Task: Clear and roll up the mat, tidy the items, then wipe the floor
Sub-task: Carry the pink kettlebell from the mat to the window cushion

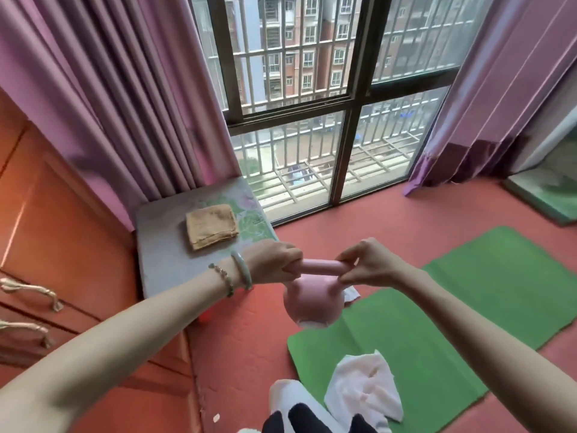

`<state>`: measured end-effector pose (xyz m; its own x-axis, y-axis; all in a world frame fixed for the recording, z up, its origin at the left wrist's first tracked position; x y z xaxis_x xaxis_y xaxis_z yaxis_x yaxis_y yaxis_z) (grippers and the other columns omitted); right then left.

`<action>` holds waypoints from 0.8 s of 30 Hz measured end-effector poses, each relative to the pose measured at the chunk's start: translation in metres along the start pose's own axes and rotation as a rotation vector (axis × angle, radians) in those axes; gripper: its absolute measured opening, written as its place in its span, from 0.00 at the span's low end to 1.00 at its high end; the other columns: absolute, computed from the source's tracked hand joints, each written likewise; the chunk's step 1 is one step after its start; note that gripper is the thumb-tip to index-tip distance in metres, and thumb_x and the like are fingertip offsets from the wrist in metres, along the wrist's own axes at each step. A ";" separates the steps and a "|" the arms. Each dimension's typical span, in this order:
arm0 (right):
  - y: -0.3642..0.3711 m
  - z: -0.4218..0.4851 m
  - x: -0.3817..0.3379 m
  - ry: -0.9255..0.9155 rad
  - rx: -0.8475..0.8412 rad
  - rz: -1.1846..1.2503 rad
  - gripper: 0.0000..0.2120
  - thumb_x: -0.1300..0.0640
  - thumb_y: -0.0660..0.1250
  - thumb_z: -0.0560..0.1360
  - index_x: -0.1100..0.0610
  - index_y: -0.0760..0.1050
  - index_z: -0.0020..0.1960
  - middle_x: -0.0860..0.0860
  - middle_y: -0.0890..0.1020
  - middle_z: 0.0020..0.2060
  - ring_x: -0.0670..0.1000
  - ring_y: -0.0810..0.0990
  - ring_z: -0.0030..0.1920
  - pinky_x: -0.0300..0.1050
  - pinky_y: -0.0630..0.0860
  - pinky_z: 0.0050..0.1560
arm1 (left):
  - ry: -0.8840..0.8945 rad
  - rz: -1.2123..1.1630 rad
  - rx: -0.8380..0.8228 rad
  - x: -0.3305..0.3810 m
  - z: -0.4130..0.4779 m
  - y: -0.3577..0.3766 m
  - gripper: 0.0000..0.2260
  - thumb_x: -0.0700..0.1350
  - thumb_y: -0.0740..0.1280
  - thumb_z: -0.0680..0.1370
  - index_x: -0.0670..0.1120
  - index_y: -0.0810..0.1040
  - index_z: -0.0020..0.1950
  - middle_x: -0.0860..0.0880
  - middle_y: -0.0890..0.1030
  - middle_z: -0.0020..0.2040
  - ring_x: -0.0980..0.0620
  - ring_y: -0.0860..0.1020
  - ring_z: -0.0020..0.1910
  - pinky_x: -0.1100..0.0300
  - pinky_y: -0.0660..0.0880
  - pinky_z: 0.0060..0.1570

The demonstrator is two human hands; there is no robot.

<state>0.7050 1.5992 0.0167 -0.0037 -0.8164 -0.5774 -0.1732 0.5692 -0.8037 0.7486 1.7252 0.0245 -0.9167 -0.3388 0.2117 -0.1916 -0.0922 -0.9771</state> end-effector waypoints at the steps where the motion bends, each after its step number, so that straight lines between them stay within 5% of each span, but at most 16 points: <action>1: -0.003 0.006 0.004 0.002 0.005 -0.001 0.20 0.50 0.68 0.55 0.65 0.78 0.40 0.53 0.67 0.26 0.43 0.63 0.29 0.43 0.59 0.29 | 0.023 0.007 0.000 -0.006 0.008 0.001 0.08 0.45 0.68 0.72 0.40 0.76 0.43 0.43 0.78 0.40 0.43 0.77 0.37 0.62 0.61 0.34; 9: -0.045 0.059 0.063 0.108 0.109 0.030 0.18 0.51 0.66 0.55 0.65 0.77 0.37 0.50 0.64 0.26 0.44 0.60 0.29 0.45 0.58 0.29 | 0.200 0.008 -0.046 -0.053 0.108 0.004 0.11 0.48 0.67 0.74 0.40 0.75 0.47 0.43 0.78 0.44 0.42 0.77 0.40 0.54 0.70 0.37; 18: -0.100 0.103 0.131 0.286 0.280 0.061 0.18 0.50 0.66 0.55 0.60 0.82 0.40 0.58 0.80 0.32 0.54 0.76 0.33 0.49 0.71 0.35 | 0.291 -0.138 -0.042 -0.100 0.216 0.006 0.12 0.50 0.65 0.72 0.45 0.72 0.51 0.45 0.75 0.46 0.41 0.77 0.41 0.49 0.74 0.39; 21: -0.116 0.119 0.153 0.350 0.330 0.116 0.13 0.55 0.69 0.56 0.56 0.83 0.40 0.54 0.82 0.31 0.46 0.74 0.32 0.45 0.71 0.35 | 0.355 -0.161 -0.052 -0.115 0.251 0.013 0.11 0.53 0.60 0.73 0.50 0.65 0.52 0.46 0.75 0.46 0.41 0.77 0.40 0.49 0.75 0.38; 24: -0.131 0.135 0.177 0.428 0.370 0.180 0.17 0.51 0.67 0.55 0.51 0.84 0.41 0.44 0.81 0.29 0.41 0.74 0.32 0.41 0.71 0.34 | 0.436 -0.161 -0.028 -0.129 0.293 0.017 0.11 0.54 0.58 0.74 0.50 0.64 0.52 0.45 0.74 0.46 0.41 0.76 0.38 0.49 0.74 0.36</action>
<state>0.8605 1.3931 0.0005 -0.4115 -0.6267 -0.6617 0.2216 0.6354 -0.7397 0.9667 1.4927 -0.0141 -0.9353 0.1033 0.3386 -0.3474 -0.0843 -0.9339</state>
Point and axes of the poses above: each hand's wrist, its own z-axis towards the middle knuckle, its own y-axis out of the palm, x = y × z, the point moved 9 cm from there along z, towards the middle knuckle
